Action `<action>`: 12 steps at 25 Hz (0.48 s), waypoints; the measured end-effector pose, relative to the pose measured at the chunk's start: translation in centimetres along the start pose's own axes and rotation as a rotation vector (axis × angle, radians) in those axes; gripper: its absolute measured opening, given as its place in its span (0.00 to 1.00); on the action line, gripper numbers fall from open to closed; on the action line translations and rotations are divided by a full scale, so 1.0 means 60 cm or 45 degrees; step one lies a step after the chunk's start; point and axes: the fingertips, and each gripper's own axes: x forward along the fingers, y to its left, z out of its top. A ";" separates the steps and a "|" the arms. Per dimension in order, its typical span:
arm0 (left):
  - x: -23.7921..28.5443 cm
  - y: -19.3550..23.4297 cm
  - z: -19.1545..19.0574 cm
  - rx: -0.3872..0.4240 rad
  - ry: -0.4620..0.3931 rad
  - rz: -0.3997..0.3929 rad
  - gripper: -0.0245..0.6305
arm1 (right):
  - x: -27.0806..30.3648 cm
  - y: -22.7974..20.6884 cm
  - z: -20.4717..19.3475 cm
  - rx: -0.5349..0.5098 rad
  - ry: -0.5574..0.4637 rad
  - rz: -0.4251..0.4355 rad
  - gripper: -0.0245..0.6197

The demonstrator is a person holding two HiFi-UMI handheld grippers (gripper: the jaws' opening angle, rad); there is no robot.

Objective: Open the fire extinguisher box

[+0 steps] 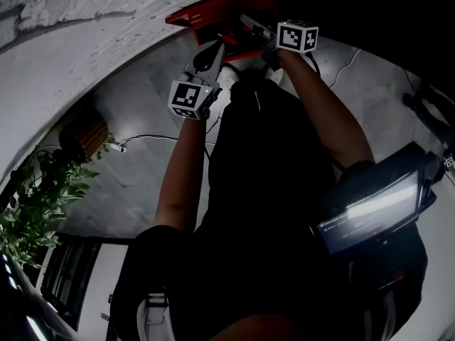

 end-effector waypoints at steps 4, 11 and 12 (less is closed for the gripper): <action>-0.020 -0.016 0.037 0.002 -0.044 -0.010 0.04 | -0.035 0.074 0.019 -0.211 -0.014 0.056 0.09; -0.073 -0.084 0.140 0.061 -0.154 -0.095 0.04 | -0.147 0.255 0.062 -0.731 -0.098 0.179 0.05; -0.082 -0.099 0.156 0.072 -0.166 -0.115 0.04 | -0.165 0.281 0.064 -0.801 -0.104 0.194 0.05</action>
